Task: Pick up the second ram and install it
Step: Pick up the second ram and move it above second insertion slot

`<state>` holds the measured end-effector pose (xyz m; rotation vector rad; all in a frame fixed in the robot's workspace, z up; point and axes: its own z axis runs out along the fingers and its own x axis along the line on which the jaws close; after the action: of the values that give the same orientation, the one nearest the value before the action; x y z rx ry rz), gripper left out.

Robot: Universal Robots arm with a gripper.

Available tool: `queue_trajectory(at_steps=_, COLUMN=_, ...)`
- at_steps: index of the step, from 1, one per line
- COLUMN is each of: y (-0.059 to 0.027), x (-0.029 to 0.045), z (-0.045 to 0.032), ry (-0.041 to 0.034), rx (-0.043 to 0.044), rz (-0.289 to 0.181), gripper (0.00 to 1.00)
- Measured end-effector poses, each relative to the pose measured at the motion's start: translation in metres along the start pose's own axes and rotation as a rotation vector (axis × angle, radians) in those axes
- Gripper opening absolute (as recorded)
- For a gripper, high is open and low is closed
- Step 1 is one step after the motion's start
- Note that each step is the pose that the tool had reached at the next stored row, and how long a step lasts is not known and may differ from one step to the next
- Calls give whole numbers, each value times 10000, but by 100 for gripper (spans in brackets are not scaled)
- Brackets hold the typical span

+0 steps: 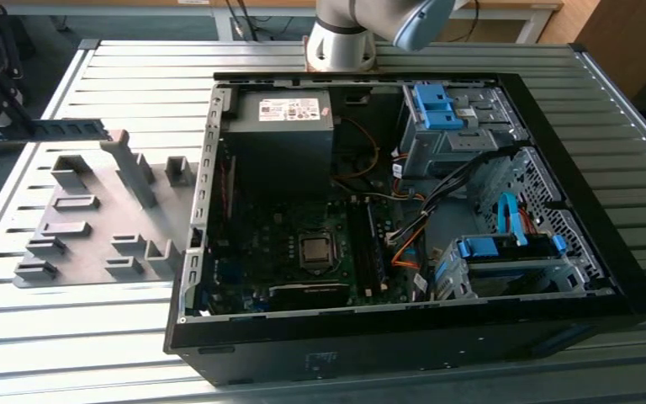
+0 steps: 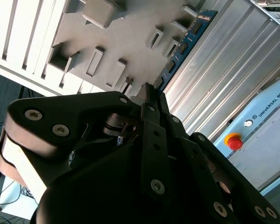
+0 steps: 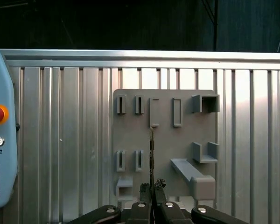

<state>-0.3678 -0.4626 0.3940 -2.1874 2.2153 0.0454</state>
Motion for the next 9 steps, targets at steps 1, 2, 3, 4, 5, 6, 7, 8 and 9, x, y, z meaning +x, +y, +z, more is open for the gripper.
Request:
queue_trajectory(at_steps=1, y=-8, x=0, z=0, ry=1, rx=-1, rz=0, gripper=14)
queue_trajectory(at_steps=2, y=-17, x=0, z=-1, ry=1, rx=-1, rz=-1, gripper=14)
queue_trajectory(at_steps=3, y=-25, x=0, z=0, ry=1, rx=-1, rz=0, gripper=14)
queue_trajectory(at_steps=4, y=-34, x=-1, z=-1, ry=1, rx=-1, rz=0, gripper=14)
queue_trajectory(at_steps=5, y=-41, x=-1, z=0, ry=1, rx=-1, rz=0, gripper=14)
queue_trajectory(at_steps=6, y=-50, x=-1, z=0, ry=0, rx=0, rz=0, gripper=14)
queue_trajectory(at_steps=7, y=-57, x=-1, z=0, ry=0, rx=0, rz=0, gripper=14)
queue_trajectory(at_steps=8, y=-65, x=-1, z=0, ry=0, rx=-1, rz=0, gripper=14)
queue_trajectory(at_steps=9, y=-72, x=-1, z=0, ry=1, rx=-1, rz=0, gripper=14)
